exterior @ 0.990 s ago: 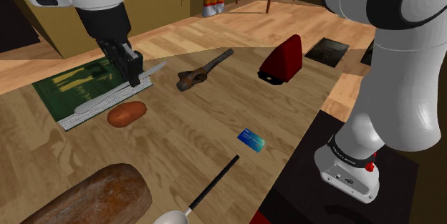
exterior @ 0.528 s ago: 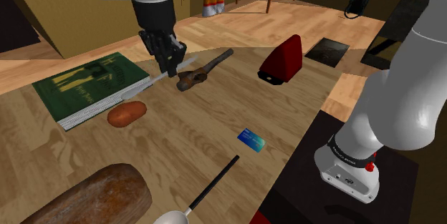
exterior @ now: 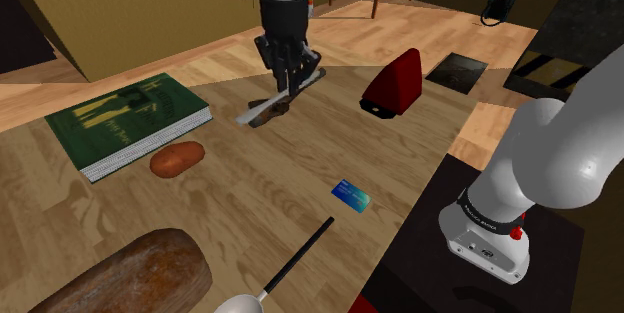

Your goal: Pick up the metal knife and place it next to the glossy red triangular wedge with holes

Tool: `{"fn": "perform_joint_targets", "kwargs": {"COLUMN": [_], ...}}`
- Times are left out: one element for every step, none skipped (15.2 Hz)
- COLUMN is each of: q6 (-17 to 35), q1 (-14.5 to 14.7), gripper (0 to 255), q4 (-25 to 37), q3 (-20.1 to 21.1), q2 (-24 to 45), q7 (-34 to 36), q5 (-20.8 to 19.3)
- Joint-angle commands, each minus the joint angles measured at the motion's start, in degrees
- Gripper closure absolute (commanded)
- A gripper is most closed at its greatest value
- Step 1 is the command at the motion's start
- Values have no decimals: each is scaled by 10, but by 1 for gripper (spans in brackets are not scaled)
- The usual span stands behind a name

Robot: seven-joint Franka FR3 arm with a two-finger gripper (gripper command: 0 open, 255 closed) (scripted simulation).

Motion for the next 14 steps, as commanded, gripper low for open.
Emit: {"fn": "perform_joint_targets", "kwargs": {"q6": [-2, -2, -3, -4, -6, -8, -10, -12, -15, -19, -22, -26, -30, -34], "q1": [-8, -11, -13, -16, -19, -22, -25, -28, -31, -35, -38, -42, -46, -50], "gripper": [255, 255, 255, 255, 255, 255, 255, 255, 255, 255, 255, 255, 255, 255], "q4": [-41, -59, -77, -93, -109, -125, -139, -153, -167, -180, -192, -203, -214, -225], "q3": [-16, -24, -32, -40, -49, -57, -66, -75, -84, -93, -103, -112, -122, -132], "q2": [-43, -61, -79, -96, -114, -130, -147, -163, -179, -195, -210, -225, -239, -253], "q7": [-28, -40, -52, -64, -75, -87, -99, -111, -122, -134, -145, -157, -168, -180], "q5": [8, 10, 12, 12, 12, 12, 11, 9, 7, 4, 0, -4, -9, -14]}}
